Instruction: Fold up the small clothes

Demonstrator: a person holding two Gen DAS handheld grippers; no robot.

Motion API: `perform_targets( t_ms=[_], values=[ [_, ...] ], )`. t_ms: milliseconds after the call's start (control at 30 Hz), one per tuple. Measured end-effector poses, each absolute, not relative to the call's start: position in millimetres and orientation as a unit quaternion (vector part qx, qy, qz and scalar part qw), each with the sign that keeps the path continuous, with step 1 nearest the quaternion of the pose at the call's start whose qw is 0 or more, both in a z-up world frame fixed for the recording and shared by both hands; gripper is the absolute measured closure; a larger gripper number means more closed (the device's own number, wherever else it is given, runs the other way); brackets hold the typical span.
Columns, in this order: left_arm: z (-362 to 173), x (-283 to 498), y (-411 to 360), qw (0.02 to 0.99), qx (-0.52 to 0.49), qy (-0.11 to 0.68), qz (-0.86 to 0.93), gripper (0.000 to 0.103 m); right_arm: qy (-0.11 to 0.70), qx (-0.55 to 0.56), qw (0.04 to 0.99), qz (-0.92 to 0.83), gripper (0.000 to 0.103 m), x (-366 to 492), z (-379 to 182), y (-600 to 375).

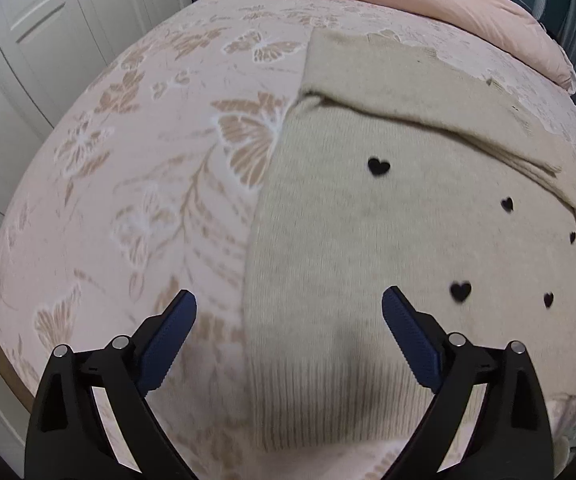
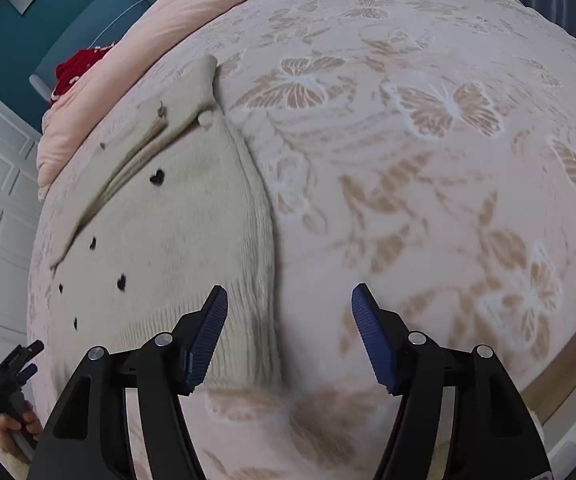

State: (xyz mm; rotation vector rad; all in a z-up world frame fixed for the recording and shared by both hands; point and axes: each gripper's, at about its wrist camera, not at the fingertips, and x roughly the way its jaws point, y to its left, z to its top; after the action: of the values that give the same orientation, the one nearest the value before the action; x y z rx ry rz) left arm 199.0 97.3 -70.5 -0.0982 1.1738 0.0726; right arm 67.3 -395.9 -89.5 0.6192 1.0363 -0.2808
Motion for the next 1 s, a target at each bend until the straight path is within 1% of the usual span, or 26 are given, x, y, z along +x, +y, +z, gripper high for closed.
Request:
perform_targets(
  t_ms=[67, 167, 233, 267, 367, 467, 500, 533, 667, 700, 733, 767, 800, 833, 867, 900, 933, 1000],
  values=[
    [-81.4, 177.8, 106.3, 0.818, -0.092, 0.568, 0.016, 0.010, 0.495, 0.278, 0.814, -0.117, 0.033, 55.4, -95.1, -383.9],
    [-100.5, 153.7, 120.3, 0.794, -0.159, 0.586, 0.024, 0.010, 0.510, 0.275, 0.810, -0.092, 0.032, 49.4, -106.3, -363.6],
    [-109.8, 141.7, 130.4, 0.791, -0.200, 0.577, 0.044, 0.010, 0.512, 0.274, 0.809, -0.090, 0.028, 48.6, -110.7, -352.7],
    [-110.3, 136.9, 133.6, 0.796, -0.216, 0.564, 0.045, 0.010, 0.507, 0.272, 0.813, -0.090, 0.024, 48.3, -110.4, -348.0],
    [-109.3, 130.7, 133.1, 0.806, -0.236, 0.542, 0.044, 0.006, 0.495, 0.298, 0.813, -0.077, 0.023, 53.1, -110.7, -342.3],
    [-110.8, 135.0, 127.5, 0.803, -0.235, 0.546, 0.036, 0.005, 0.485, 0.344, 0.802, -0.061, 0.021, 62.3, -112.8, -342.3],
    [-110.9, 137.7, 125.1, 0.802, -0.232, 0.549, 0.032, 0.005, 0.486, 0.351, 0.798, -0.060, 0.018, 65.9, -114.2, -341.7],
    [-110.9, 140.7, 122.5, 0.801, -0.229, 0.553, 0.030, 0.005, 0.484, 0.357, 0.797, -0.061, 0.018, 68.9, -114.9, -340.9],
    [-110.5, 152.9, 116.7, 0.797, -0.224, 0.561, 0.016, 0.005, 0.476, 0.371, 0.795, -0.063, 0.018, 79.8, -116.6, -336.9],
    [-109.7, 153.5, 118.5, 0.797, -0.235, 0.557, 0.015, 0.007, 0.472, 0.369, 0.798, -0.061, 0.027, 82.7, -116.0, -335.6],
    [-108.3, 154.6, 120.6, 0.796, -0.247, 0.552, 0.011, 0.014, 0.471, 0.366, 0.801, -0.057, 0.034, 86.5, -115.7, -334.2],
    [-106.5, 155.6, 123.2, 0.796, -0.256, 0.548, 0.011, 0.019, 0.476, 0.361, 0.800, -0.056, 0.048, 91.0, -115.9, -333.9],
    [-105.4, 157.9, 124.2, 0.794, -0.261, 0.548, 0.007, 0.036, 0.482, 0.361, 0.796, -0.055, 0.059, 95.4, -116.9, -333.1],
    [-106.0, 160.3, 125.5, 0.790, -0.263, 0.555, 0.000, 0.053, 0.486, 0.363, 0.793, -0.053, 0.066, 99.0, -117.7, -333.0],
    [-107.4, 163.3, 126.1, 0.783, -0.260, 0.565, 0.000, 0.061, 0.487, 0.365, 0.792, -0.052, 0.086, 101.3, -117.9, -333.3],
    [-108.4, 165.6, 127.2, 0.778, -0.255, 0.574, 0.003, 0.080, 0.489, 0.364, 0.791, -0.048, 0.091, 103.9, -117.7, -333.1],
    [-108.7, 166.9, 129.4, 0.774, -0.255, 0.580, 0.003, 0.094, 0.488, 0.360, 0.794, -0.050, 0.091, 105.3, -115.4, -332.8],
    [-103.5, 165.0, 135.8, 0.771, -0.266, 0.578, 0.000, 0.095, 0.488, 0.332, 0.805, -0.055, 0.093, 107.1, -106.2, -328.7]
  ],
)
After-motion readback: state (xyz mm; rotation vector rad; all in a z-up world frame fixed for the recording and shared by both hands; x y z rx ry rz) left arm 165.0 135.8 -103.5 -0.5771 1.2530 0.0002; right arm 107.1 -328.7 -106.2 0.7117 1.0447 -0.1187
